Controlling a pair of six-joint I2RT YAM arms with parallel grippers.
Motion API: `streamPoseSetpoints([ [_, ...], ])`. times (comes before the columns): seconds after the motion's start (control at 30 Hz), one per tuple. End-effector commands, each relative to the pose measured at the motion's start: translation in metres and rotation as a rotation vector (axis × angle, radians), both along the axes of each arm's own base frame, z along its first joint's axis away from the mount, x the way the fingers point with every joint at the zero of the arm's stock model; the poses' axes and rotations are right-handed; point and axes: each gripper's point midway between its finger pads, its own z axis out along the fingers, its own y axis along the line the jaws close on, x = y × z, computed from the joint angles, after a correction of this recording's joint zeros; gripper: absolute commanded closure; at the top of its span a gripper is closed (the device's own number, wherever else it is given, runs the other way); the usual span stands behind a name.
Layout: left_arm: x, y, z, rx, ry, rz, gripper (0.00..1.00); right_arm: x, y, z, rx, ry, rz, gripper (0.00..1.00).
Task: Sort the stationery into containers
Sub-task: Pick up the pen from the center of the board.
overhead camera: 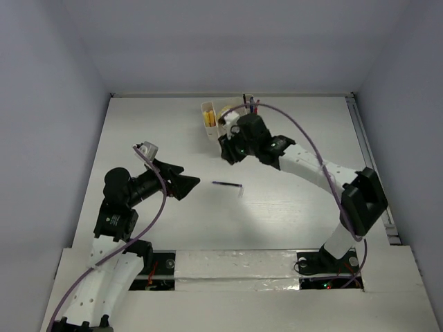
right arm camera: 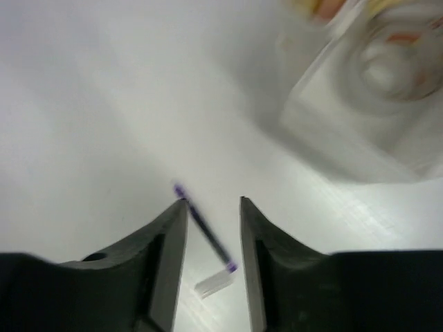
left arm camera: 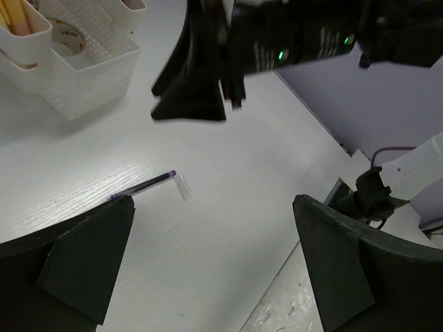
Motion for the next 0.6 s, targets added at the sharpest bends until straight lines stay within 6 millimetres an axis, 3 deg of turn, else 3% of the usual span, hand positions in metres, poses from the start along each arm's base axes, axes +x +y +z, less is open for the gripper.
streamPoseSetpoints([
  [0.0, 0.002, 0.007, 0.016, 0.003, -0.076, 0.056, 0.01, -0.038, 0.000, -0.067, -0.163, 0.149, 0.122, 0.50],
  [0.1, 0.005, 0.015, 0.021, 0.004, -0.097, 0.109, 0.01, -0.054, 0.009, -0.090, -0.229, 0.181, 0.198, 0.37],
  [0.2, 0.005, 0.015, 0.022, 0.005, -0.098, 0.112, 0.01, -0.059, 0.014, -0.109, -0.309, 0.207, 0.244, 0.33],
  [0.43, 0.006, 0.015, 0.021, 0.007, -0.096, 0.109, 0.01, -0.053, 0.015, -0.148, -0.436, 0.261, 0.269, 0.32],
  [0.57, 0.007, 0.016, 0.020, 0.008, -0.093, 0.113, 0.01, -0.045, 0.026, -0.156, -0.426, 0.248, 0.284, 0.38],
])
